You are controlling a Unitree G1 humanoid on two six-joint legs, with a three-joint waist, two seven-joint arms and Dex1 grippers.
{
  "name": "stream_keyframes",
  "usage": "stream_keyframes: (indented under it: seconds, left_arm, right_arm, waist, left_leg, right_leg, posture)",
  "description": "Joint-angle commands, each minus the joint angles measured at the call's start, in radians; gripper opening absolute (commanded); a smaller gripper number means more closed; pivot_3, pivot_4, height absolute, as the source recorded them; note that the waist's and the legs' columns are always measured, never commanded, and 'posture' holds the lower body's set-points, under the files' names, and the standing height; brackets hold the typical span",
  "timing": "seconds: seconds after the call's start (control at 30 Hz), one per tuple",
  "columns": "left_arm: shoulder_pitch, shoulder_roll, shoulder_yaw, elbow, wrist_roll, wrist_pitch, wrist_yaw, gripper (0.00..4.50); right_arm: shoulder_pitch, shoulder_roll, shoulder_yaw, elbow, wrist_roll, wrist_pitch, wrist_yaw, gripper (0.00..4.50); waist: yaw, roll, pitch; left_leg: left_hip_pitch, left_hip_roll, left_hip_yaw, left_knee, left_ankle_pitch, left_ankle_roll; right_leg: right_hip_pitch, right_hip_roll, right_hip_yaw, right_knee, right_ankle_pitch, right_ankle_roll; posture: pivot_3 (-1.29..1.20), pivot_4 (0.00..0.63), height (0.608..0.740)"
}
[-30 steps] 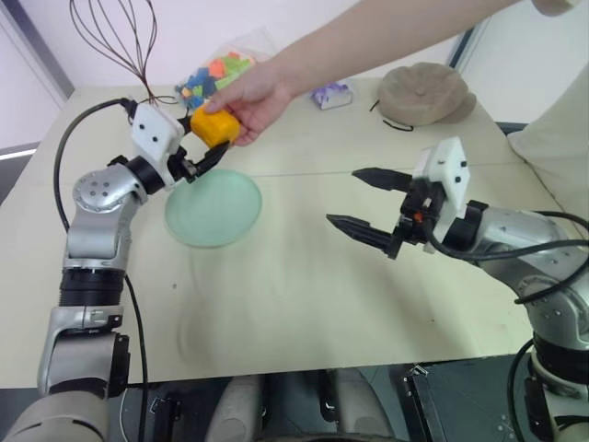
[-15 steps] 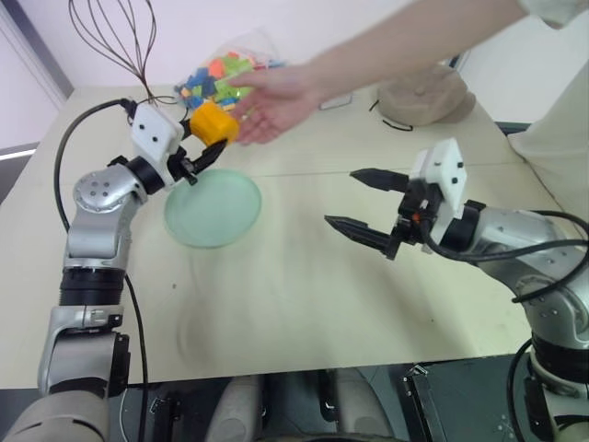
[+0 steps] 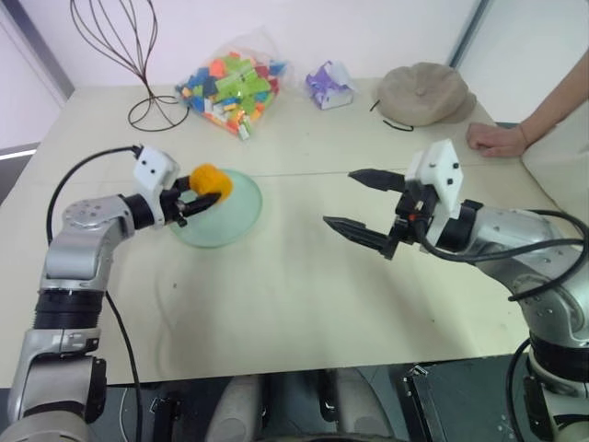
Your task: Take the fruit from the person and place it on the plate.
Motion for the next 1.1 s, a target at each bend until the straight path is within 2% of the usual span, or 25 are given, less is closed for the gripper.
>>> stream_keyframes:
  seconds: [0.03,0.07,0.13,0.17,0.23,0.43,0.6,0.9,1.1]
  left_arm:
    - [0.001,0.021,-0.001,-0.035,-0.005,0.013,-0.018,2.07]
    - [0.003,0.019,-0.004,-0.027,0.003,0.008,-0.015,2.07]
    - [0.000,0.012,-0.005,-0.014,0.010,0.001,-0.008,3.11]
    - [-0.001,0.010,-0.006,-0.009,0.012,-0.003,-0.006,3.42]
    - [-0.001,0.009,-0.011,-0.003,0.019,-0.010,-0.005,4.43]
    - [0.008,0.011,-0.010,-0.004,0.028,-0.025,-0.009,4.43]
    - [0.023,0.032,0.051,-0.065,-0.046,0.026,-0.037,4.43]
    - [0.180,0.202,0.223,-0.305,-0.197,0.184,-0.094,4.43]
    - [0.311,0.307,0.381,-0.412,-0.259,0.252,-0.115,4.43]
  right_arm:
    - [-0.009,0.001,-0.010,-0.025,0.000,-0.021,-0.002,4.50]
    - [-0.009,0.001,-0.010,-0.025,-0.001,-0.021,-0.003,4.50]
    - [-0.009,0.002,-0.008,-0.026,0.000,-0.020,-0.005,4.50]
    - [-0.009,0.003,-0.008,-0.028,0.000,-0.018,-0.007,4.50]
    - [-0.007,0.003,-0.009,-0.029,0.001,-0.018,-0.008,4.50]
    - [-0.003,0.000,-0.011,-0.033,0.003,-0.016,-0.011,4.50]
    - [-0.002,-0.004,-0.009,-0.031,0.000,-0.018,-0.005,4.50]
    - [0.034,-0.068,-0.019,-0.016,-0.007,-0.016,0.051,4.50]
    - [0.061,-0.116,0.002,0.040,-0.071,-0.061,0.108,4.50]
  waist:
    - [-0.001,0.000,0.000]
    - [-0.002,0.000,0.000]
    - [-0.002,0.000,0.000]
    - [-0.002,0.000,0.000]
    - [-0.002,0.000,0.000]
    - [-0.002,0.000,0.000]
    - [-0.002,0.000,0.000]
    - [-0.005,0.000,0.000]
    - [-0.004,0.000,0.000]
  left_leg:
    - [0.000,0.000,0.000,0.000,0.000,0.000]
    - [0.000,0.000,0.000,0.000,0.000,0.000]
    - [0.000,0.000,0.000,0.000,0.000,0.000]
    - [0.000,0.000,0.000,0.000,0.000,0.000]
    - [0.000,0.000,0.000,0.000,0.000,0.000]
    - [0.000,0.000,0.000,0.000,0.000,0.000]
    - [0.000,0.000,0.000,0.000,0.000,0.000]
    - [0.000,0.001,0.000,0.000,0.000,0.000]
    - [0.000,0.001,0.000,0.000,0.000,0.000]
  right_leg:
    - [0.000,0.000,0.000,0.000,0.000,0.000]
    - [0.000,-0.001,0.000,0.000,0.000,0.000]
    - [0.000,-0.001,0.000,0.000,0.000,0.000]
    - [0.000,-0.001,0.000,0.000,0.000,0.000]
    - [0.000,-0.001,0.000,0.000,0.000,0.000]
    - [0.000,-0.001,0.000,0.000,0.000,0.000]
    - [0.000,-0.001,0.001,0.000,0.000,0.000]
    - [-0.001,-0.001,0.001,0.000,0.000,0.000]
    - [0.000,-0.002,0.001,-0.001,-0.002,-0.003]
  posture:
    - [0.00,0.150,0.740]
    - [0.00,0.150,0.740]
    - [0.00,0.150,0.740]
    - [0.00,0.150,0.740]
    - [0.00,0.150,0.740]
    - [0.00,0.150,0.740]
    - [0.00,0.150,0.740]
    - [0.00,0.150,0.740]
    - [0.00,0.150,0.740]
